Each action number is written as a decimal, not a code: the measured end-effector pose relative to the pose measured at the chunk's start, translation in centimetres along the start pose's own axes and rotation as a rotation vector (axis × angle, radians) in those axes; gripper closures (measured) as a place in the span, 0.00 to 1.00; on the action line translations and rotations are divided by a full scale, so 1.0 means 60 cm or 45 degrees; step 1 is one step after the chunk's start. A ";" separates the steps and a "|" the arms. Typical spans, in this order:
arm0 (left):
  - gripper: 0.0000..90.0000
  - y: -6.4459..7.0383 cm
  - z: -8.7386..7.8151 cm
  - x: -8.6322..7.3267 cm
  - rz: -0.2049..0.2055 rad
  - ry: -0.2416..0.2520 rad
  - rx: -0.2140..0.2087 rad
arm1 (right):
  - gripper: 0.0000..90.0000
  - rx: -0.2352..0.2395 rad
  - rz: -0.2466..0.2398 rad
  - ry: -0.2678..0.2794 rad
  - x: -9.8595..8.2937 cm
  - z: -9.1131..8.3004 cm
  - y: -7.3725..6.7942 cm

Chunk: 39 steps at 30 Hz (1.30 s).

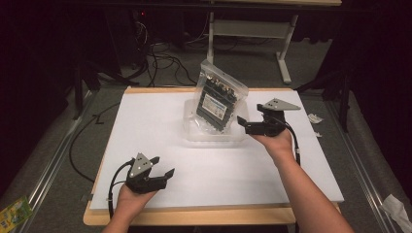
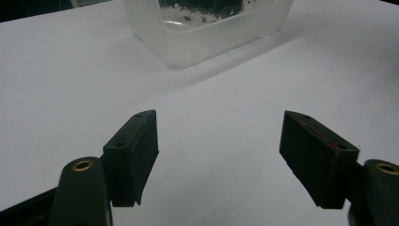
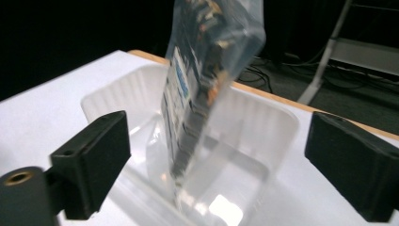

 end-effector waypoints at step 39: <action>0.13 0.010 -0.038 -0.039 -0.031 -0.042 0.127 | 0.00 -0.072 0.152 0.032 -0.284 -0.158 0.019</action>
Point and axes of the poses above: each handheld gripper's, and its own axes: z roughly forward along the jaws, x roughly out of its top, y roughly to its right, the point moved 6 cm from there along z, roughly forward along the jaws, and after that the axes turned 15 degrees about -y, right-handed, at the moved point
